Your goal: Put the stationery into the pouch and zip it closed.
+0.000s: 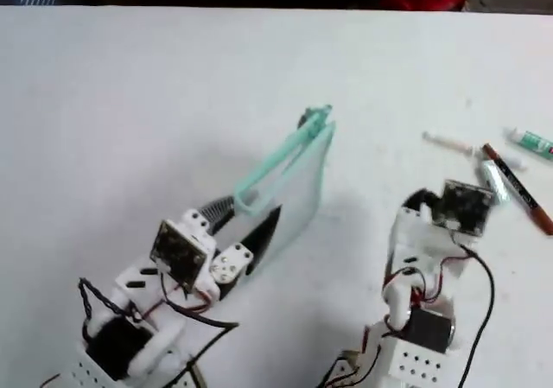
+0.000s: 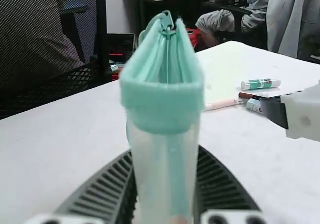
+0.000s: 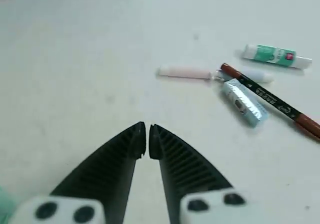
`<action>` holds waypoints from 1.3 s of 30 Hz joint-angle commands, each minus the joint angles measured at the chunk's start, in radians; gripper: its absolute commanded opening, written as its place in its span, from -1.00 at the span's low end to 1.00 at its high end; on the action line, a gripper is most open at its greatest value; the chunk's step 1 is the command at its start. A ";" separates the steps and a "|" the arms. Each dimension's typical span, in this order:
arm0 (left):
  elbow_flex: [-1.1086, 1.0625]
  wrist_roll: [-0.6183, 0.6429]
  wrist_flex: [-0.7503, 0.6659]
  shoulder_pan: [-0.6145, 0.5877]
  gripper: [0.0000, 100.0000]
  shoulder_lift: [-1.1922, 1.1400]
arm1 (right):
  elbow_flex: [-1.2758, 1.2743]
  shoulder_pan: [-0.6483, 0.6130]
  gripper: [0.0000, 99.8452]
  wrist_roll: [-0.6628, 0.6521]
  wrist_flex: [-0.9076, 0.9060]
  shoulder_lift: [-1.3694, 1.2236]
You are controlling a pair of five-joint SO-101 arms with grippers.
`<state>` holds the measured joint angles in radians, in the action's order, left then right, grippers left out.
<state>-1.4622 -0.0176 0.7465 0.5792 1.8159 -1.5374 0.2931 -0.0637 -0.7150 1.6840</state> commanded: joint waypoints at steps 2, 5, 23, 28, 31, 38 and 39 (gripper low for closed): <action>-0.012 -0.014 0.012 -0.010 -0.74 -0.004 | 0.000 0.041 -0.95 0.008 0.033 0.053; -0.012 -0.015 0.012 -0.010 -0.74 -0.004 | 0.109 0.033 -0.95 0.006 -0.073 0.024; -0.014 -0.020 0.015 -0.010 -0.74 -0.004 | 1.138 0.367 -0.95 -0.898 -0.292 -1.129; -0.023 -0.020 0.011 -0.010 -0.74 -0.004 | 1.448 0.423 -0.95 -0.931 -0.292 -1.448; -0.044 -0.020 -0.021 -0.010 -0.74 -0.004 | 1.576 0.412 -0.95 -0.931 -0.292 -1.607; -0.052 -0.020 -0.031 -0.010 -0.74 -0.004 | 1.855 0.404 -0.80 -0.933 -0.226 -1.956; -0.052 -0.020 -0.031 -0.010 -0.74 -0.004 | 1.898 0.410 -0.72 -0.933 -0.228 -2.006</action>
<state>-1.5067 -0.0269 0.7204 0.5792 1.8174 0.2133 0.7043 -0.9889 -0.9651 -0.2263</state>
